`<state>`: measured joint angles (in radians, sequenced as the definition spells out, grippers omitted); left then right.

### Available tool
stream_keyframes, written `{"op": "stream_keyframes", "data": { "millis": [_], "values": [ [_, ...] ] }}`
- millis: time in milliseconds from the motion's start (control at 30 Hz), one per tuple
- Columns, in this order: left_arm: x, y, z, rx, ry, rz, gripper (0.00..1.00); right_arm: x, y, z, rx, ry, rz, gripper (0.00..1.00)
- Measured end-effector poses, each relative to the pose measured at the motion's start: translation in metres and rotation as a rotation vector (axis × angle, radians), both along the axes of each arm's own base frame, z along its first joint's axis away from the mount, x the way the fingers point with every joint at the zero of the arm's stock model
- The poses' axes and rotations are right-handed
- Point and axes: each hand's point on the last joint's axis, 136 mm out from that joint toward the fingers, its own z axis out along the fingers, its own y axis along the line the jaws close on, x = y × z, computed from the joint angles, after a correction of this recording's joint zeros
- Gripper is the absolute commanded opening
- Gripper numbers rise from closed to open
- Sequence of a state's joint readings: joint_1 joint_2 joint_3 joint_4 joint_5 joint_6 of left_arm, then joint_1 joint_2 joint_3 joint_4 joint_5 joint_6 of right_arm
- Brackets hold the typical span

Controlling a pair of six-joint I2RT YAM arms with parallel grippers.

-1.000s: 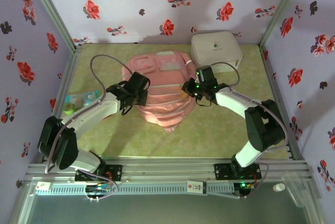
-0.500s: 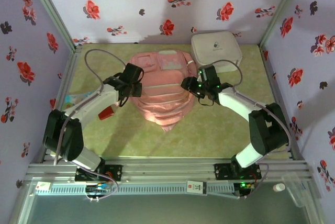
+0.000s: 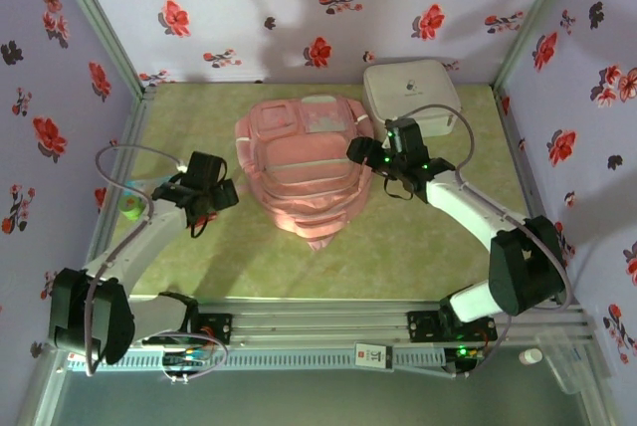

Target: Pack the student bag

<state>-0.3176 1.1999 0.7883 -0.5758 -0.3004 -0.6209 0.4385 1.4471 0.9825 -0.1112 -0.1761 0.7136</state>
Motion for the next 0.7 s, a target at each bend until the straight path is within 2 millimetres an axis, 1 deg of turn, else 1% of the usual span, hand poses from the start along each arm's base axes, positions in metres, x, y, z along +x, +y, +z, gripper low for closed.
{"op": "stream_keyframes", "data": {
  "millis": [67, 133, 233, 333, 400, 533, 700],
  "values": [
    [-0.006, 0.01, -0.011, -0.005, 0.029, 0.045, 0.87, -0.001, 0.002, -0.001, 0.004, 0.005, 0.008, 0.77],
    [-0.007, 0.021, -0.019, -0.006, 0.051, 0.091, 0.76, -0.001, 0.003, -0.004, 0.005, 0.015, 0.013, 0.77],
    [-0.002, 0.031, -0.031, 0.005, 0.091, 0.133, 0.63, -0.001, 0.004, -0.007, 0.005, 0.024, 0.018, 0.77],
    [0.007, 0.033, -0.044, 0.025, 0.15, 0.137, 0.51, -0.002, 0.004, -0.008, 0.007, 0.025, 0.022, 0.77],
    [0.016, 0.031, -0.049, 0.036, 0.178, 0.126, 0.48, -0.002, 0.005, -0.008, 0.009, 0.026, 0.025, 0.76],
    [0.04, 0.027, -0.052, 0.051, 0.204, 0.108, 0.43, -0.004, 0.008, -0.008, 0.008, 0.026, 0.032, 0.76],
    [0.06, 0.027, -0.062, 0.101, 0.261, 0.096, 0.38, -0.008, 0.015, -0.008, 0.007, 0.028, 0.051, 0.76]
  ]
}}
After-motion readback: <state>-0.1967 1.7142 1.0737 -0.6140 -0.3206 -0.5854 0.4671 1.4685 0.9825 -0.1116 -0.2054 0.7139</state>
